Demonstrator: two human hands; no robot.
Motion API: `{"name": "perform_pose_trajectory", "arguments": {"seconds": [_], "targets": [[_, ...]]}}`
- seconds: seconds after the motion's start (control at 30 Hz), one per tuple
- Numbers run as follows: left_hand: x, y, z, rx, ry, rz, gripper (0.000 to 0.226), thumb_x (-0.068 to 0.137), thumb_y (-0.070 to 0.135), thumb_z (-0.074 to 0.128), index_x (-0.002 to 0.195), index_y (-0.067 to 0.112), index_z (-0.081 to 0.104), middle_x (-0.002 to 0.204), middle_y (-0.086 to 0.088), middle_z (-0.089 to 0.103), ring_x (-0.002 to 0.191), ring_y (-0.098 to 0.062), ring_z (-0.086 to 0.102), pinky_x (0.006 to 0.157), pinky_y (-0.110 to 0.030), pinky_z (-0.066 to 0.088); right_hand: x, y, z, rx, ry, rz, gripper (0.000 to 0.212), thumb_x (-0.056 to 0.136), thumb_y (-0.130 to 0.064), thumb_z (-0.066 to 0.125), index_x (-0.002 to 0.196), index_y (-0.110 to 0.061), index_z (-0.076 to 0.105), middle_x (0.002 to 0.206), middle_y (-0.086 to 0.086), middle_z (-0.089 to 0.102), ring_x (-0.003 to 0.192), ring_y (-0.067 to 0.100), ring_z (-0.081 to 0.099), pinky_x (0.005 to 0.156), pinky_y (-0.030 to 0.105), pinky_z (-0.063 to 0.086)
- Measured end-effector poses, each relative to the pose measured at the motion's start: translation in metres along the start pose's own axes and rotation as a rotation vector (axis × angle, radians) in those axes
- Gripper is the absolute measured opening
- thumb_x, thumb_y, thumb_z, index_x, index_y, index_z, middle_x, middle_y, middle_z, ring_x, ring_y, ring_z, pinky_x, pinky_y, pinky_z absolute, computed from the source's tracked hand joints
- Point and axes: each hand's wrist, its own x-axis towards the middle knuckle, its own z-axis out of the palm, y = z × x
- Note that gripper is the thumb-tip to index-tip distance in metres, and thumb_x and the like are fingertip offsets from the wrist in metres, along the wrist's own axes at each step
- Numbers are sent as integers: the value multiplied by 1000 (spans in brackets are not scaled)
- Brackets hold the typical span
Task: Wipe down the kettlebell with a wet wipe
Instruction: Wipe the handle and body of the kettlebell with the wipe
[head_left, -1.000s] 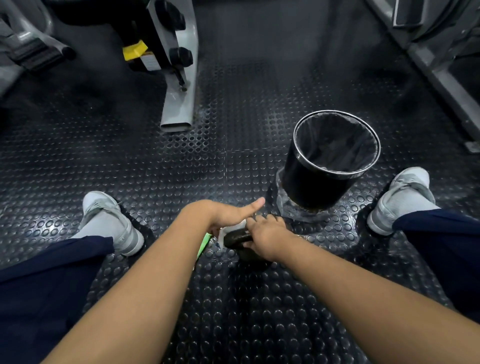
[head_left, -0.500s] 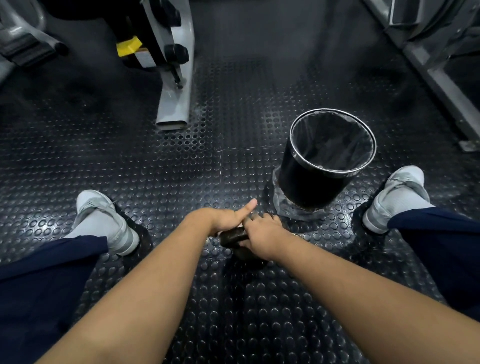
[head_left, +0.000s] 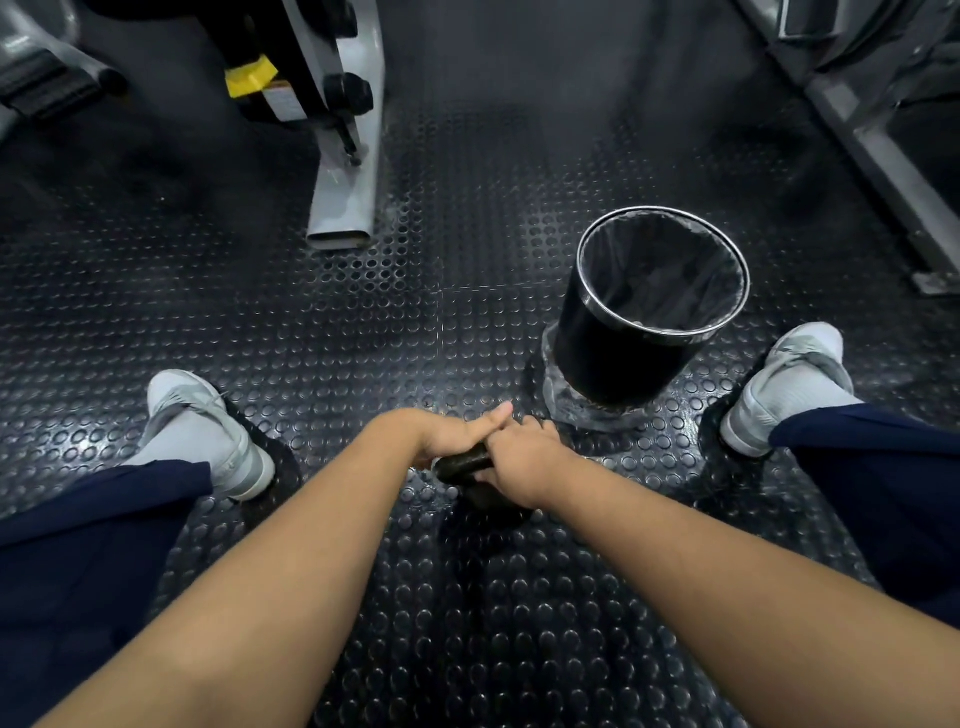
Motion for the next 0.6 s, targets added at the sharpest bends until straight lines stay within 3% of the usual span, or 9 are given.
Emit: {"name": "perform_pose_trajectory", "arguments": {"seconds": [0.03,0.13,0.2,0.23,0.3,0.4,0.53,0.57,0.6], "targets": [[4,-3,3,-2,13,35,106,62,105,5,94,37,79,122,-11,70,143,-37,42,124,-56,18,0,0,0,-6,3,-2,58,102,-48,56,151,-20,44,154,7,43,139,34,37,120,53,25],[8,-12,7,-12,56,74,108,62,106,1,75,31,77,104,-11,72,129,-37,55,121,-56,22,0,0,0,-28,-1,-4,54,102,-49,56,144,-17,51,150,9,46,137,33,39,118,53,27],[-5,-6,3,11,26,106,109,69,101,-1,83,24,74,95,-4,73,107,-34,65,121,-55,27,0,2,2,-23,9,-11,55,101,-50,57,145,-18,49,147,9,49,136,33,40,117,53,29],[-13,-2,-2,36,-3,102,112,71,99,-2,95,22,76,96,-1,76,107,-28,66,121,-53,26,0,3,2,-26,15,-15,56,101,-50,56,147,-19,47,146,9,49,135,33,41,117,54,29],[-33,8,-13,99,-46,26,121,68,100,-3,116,22,75,95,0,76,129,-27,57,124,-51,17,0,4,0,-36,12,-16,54,101,-50,55,145,-19,45,141,9,51,132,33,43,115,54,31],[-52,17,-24,171,-52,-100,133,57,105,-5,126,22,73,119,-5,70,145,-33,36,124,-55,8,1,2,1,-63,-2,-9,51,102,-51,54,140,-18,46,138,9,52,129,34,45,115,52,32],[-40,17,-16,92,-65,-97,137,50,110,5,147,26,54,157,-9,46,155,-30,18,126,-54,4,1,1,2,-49,3,4,56,101,-51,55,145,-17,44,145,10,48,135,35,41,117,54,30],[-30,15,-12,65,-63,-84,133,51,109,6,149,30,50,160,-7,41,155,-29,21,126,-55,6,1,1,2,-40,3,4,57,101,-50,56,147,-18,44,147,10,47,137,35,40,118,54,28],[-21,12,-6,41,-48,-61,128,53,109,8,143,32,57,155,-6,48,150,-28,33,126,-55,10,1,1,2,-26,0,5,58,101,-49,56,149,-18,44,149,10,47,137,35,39,118,54,27]]}}
